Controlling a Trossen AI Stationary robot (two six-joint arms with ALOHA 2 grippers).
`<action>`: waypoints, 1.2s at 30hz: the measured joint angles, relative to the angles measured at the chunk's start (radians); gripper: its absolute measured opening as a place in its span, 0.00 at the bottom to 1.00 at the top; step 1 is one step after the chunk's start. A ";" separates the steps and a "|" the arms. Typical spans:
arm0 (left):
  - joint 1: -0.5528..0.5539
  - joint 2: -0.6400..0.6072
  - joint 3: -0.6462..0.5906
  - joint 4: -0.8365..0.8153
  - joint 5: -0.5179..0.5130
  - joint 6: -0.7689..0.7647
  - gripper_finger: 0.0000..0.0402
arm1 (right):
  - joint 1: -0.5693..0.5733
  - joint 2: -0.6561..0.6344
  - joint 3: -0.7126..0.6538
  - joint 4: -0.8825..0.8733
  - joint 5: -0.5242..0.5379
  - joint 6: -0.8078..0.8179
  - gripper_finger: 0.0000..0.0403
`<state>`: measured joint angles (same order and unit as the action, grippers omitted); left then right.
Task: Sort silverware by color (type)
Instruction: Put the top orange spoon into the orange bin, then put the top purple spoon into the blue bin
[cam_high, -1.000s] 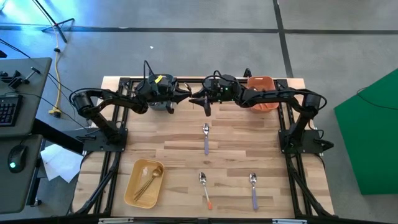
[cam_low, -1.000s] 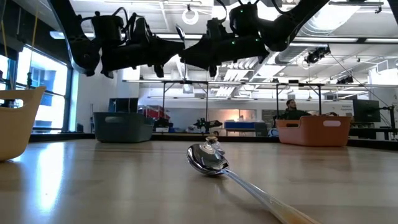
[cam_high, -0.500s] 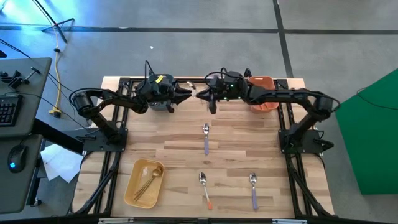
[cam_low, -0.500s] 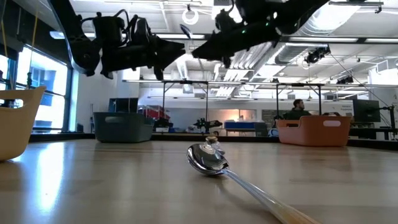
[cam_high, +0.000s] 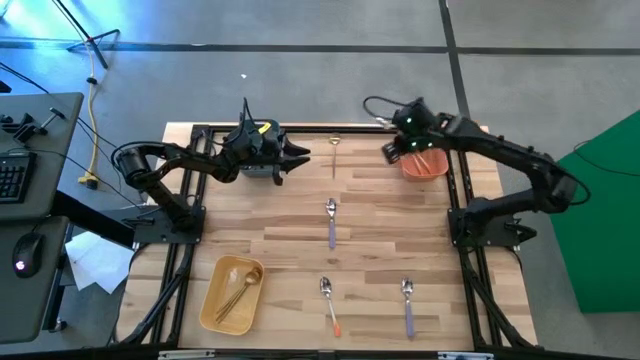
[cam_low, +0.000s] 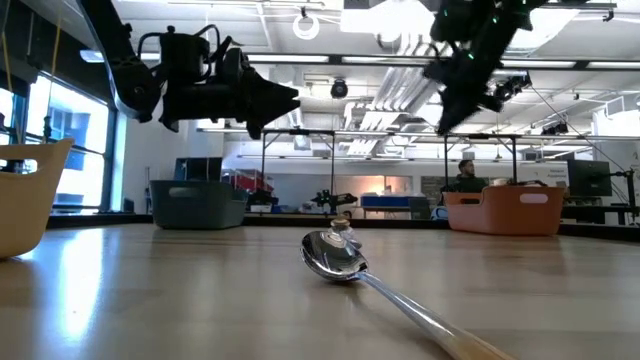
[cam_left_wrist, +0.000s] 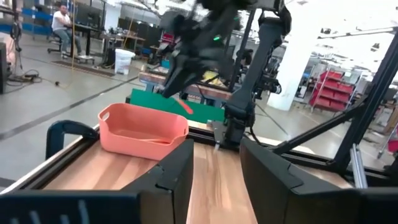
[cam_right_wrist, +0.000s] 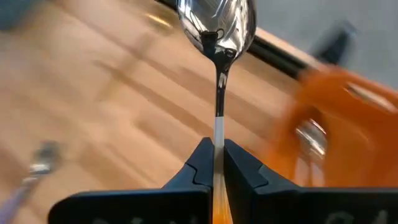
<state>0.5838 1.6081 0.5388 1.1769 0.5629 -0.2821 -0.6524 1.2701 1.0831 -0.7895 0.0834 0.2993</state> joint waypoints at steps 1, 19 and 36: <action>0.000 0.000 0.000 0.002 0.000 0.007 0.30 | -0.041 0.006 -0.005 -0.026 0.000 0.000 0.01; 0.000 0.000 0.000 -0.004 -0.001 0.006 0.29 | -0.349 0.215 -0.118 -0.073 -0.027 -0.039 0.01; 0.000 0.000 0.000 -0.013 0.009 0.006 0.29 | -0.349 0.328 -0.071 -0.115 -0.006 -0.045 0.19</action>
<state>0.5838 1.6081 0.5385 1.1641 0.5720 -0.2761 -1.0014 1.5985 1.0126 -0.9042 0.0771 0.2539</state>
